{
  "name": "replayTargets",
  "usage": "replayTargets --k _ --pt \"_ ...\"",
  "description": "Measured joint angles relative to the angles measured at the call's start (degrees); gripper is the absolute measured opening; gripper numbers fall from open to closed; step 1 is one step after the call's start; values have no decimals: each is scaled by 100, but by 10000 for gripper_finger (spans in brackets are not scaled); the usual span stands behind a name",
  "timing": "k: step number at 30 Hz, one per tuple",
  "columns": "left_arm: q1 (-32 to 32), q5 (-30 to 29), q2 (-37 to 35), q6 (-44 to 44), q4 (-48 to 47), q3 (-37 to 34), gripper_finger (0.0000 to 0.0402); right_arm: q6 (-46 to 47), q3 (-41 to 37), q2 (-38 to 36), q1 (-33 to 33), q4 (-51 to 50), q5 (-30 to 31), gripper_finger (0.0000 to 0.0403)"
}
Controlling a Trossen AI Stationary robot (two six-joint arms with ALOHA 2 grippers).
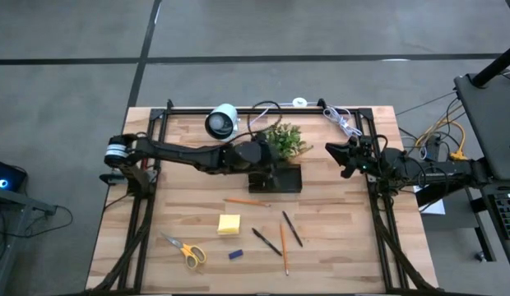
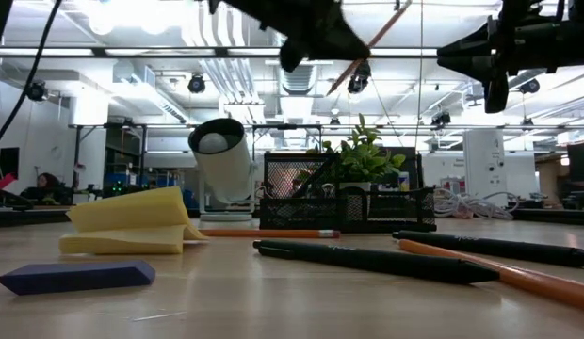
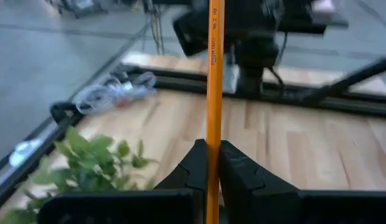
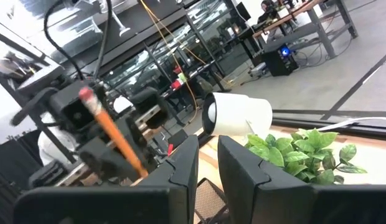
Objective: Pick and place office supplies into organizer
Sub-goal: Put the middle orange pencil into the black desk organizer
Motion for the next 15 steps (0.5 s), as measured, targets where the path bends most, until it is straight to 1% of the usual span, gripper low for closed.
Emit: replayTargets --k 7,11,15 --pt "212 94 -569 121 891 -1049 4 -4 0 5 1 -17 0 52" --pt "346 114 -747 139 1517 -1538 4 -25 0 4 0 -29 3 52" --pt "452 113 -748 258 2092 -1958 4 -42 2 3 -1 -75 2 52"
